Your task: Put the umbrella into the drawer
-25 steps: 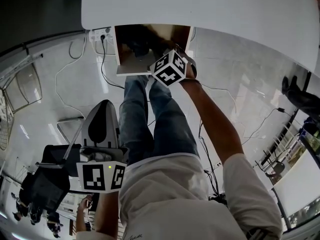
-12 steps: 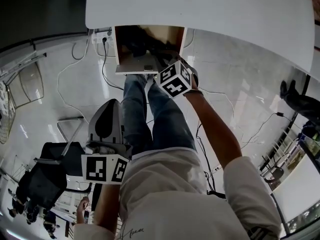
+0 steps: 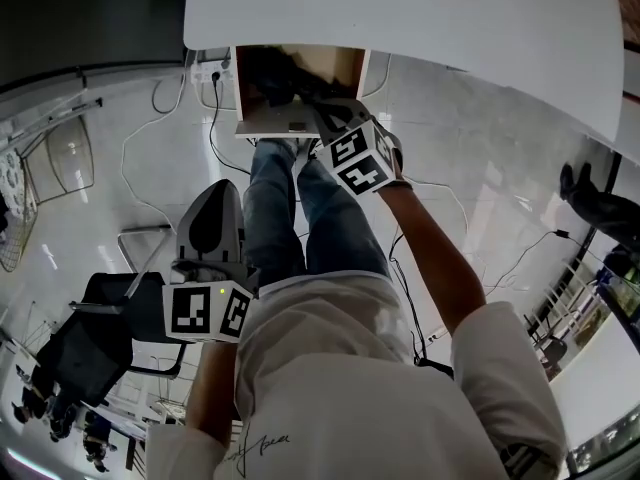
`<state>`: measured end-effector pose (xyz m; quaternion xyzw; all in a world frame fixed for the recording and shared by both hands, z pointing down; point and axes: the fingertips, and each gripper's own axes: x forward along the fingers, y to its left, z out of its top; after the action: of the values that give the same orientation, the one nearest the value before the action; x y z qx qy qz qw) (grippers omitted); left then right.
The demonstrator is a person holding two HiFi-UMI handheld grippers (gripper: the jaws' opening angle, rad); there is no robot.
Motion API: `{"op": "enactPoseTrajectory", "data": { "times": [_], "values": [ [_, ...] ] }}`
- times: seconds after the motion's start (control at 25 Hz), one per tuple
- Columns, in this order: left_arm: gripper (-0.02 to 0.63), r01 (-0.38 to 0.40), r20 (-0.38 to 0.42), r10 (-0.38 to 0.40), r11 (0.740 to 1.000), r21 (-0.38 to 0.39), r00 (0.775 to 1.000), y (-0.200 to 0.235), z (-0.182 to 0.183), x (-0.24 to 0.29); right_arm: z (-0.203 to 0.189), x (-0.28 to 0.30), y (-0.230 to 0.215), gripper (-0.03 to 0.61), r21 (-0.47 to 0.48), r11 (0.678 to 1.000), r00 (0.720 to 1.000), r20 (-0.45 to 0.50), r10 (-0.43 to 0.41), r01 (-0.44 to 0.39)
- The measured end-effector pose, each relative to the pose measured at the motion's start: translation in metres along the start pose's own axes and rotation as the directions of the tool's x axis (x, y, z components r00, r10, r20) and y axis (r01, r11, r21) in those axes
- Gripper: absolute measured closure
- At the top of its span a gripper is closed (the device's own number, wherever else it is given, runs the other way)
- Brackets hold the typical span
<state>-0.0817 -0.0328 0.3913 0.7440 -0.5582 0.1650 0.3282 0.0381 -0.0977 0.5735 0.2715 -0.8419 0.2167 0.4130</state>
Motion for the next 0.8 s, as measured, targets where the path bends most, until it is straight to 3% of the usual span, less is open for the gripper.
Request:
{"op": "enactPoseTrajectory", "data": {
  "times": [0.8],
  "values": [
    [0.595, 0.013, 0.066, -0.015, 0.999, 0.038, 0.998, -0.031, 0.025, -0.026, 0.046, -0.106, 0.015, 0.560, 0.057, 0.998, 0.986, 0.167, -0.006, -0.004]
  ]
}}
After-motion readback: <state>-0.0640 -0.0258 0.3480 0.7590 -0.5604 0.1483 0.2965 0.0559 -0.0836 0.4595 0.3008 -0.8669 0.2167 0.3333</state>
